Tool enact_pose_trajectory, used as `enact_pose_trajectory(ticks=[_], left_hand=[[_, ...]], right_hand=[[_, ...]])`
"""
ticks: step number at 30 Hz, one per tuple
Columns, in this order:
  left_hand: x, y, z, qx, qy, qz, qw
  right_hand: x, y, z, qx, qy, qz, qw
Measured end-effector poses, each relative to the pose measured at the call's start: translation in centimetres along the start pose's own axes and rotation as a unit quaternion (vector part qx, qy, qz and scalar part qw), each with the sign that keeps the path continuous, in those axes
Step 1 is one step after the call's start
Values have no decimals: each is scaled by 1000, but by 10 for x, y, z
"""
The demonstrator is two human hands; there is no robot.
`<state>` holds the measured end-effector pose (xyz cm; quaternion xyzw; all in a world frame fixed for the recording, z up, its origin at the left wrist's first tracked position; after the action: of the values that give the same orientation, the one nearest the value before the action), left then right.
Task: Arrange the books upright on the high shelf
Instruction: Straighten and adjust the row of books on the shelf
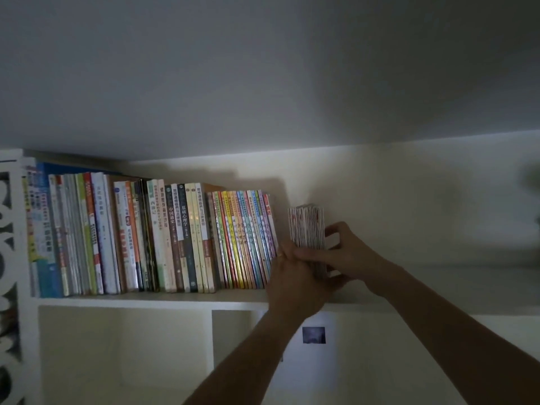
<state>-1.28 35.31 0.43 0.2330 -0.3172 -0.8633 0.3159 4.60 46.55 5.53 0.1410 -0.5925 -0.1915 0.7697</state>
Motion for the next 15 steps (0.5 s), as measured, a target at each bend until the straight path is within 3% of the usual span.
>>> enact_pose_trajectory(ticks=[4, 9, 15], left_hand=[[23, 39, -21, 66, -56, 110, 990], [49, 60, -24, -42, -135, 225, 964], [66, 50, -3, -31, -127, 269, 954]], right_hand=[[-11, 1, 11, 4, 24, -2, 1000], [-17, -8, 25, 9, 47, -80, 996], [-28, -9, 53, -13, 57, -109, 992]])
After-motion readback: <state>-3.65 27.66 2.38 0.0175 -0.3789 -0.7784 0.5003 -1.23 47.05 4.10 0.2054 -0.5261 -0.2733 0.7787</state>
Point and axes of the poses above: each hand's wrist, its own z-axis towards the middle knuckle, its own y-axis out of the back of the hand, x = y × z, the point moved 3 cm from there along z, towards the middle knuckle, and after that the axes turned 10 degrees about x, right-handed, at the moved point
